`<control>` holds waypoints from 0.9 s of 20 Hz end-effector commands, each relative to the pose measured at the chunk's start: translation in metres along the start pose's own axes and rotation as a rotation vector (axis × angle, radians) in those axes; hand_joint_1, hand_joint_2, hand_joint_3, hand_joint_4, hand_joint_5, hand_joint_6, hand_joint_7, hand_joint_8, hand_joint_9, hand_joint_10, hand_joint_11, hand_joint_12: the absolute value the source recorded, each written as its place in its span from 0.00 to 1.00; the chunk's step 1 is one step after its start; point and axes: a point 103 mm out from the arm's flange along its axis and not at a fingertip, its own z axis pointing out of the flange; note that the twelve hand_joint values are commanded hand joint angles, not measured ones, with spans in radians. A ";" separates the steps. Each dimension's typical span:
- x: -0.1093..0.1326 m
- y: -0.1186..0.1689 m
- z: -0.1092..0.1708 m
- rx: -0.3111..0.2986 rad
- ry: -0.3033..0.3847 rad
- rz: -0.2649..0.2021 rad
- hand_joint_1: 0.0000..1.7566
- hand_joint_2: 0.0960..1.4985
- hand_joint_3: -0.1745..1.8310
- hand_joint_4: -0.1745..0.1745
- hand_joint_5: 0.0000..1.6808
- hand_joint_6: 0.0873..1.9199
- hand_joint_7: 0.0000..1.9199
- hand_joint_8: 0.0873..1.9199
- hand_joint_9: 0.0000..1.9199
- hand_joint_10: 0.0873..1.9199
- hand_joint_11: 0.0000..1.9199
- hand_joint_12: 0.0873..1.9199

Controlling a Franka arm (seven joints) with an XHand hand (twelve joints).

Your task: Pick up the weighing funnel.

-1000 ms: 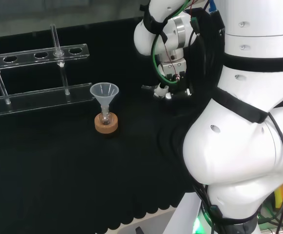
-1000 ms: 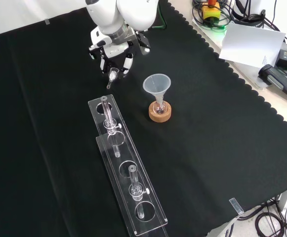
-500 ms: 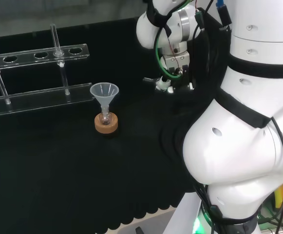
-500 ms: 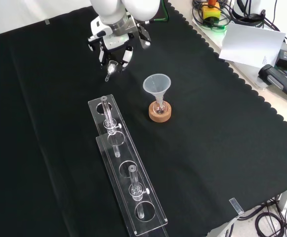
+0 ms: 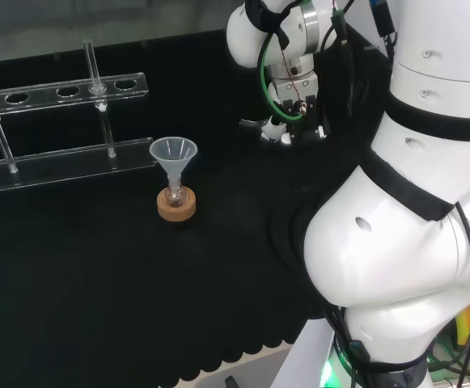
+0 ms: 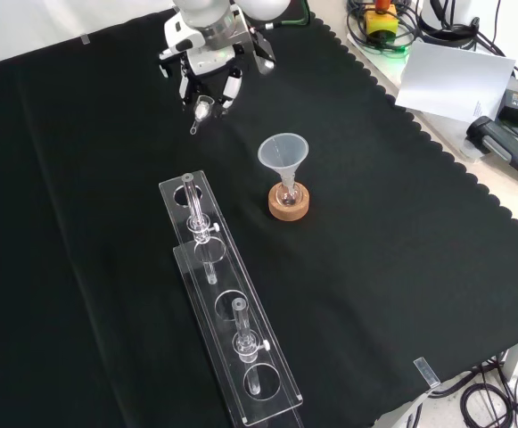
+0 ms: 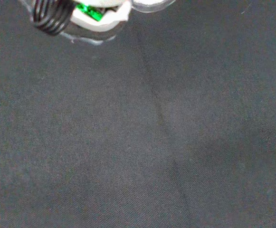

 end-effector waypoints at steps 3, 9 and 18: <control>0.001 -0.004 -0.008 -0.008 -0.021 0.001 0.63 0.45 0.32 1.00 0.79 0.23 0.79 0.14 0.63 0.05 0.00 0.72; -0.001 -0.005 -0.012 -0.014 -0.017 -0.005 0.63 0.45 0.33 1.00 0.79 0.23 0.80 0.14 0.63 0.05 0.00 0.72; -0.014 -0.005 -0.019 -0.034 -0.003 -0.006 0.63 0.45 0.33 1.00 0.79 0.23 0.80 0.14 0.63 0.05 0.00 0.72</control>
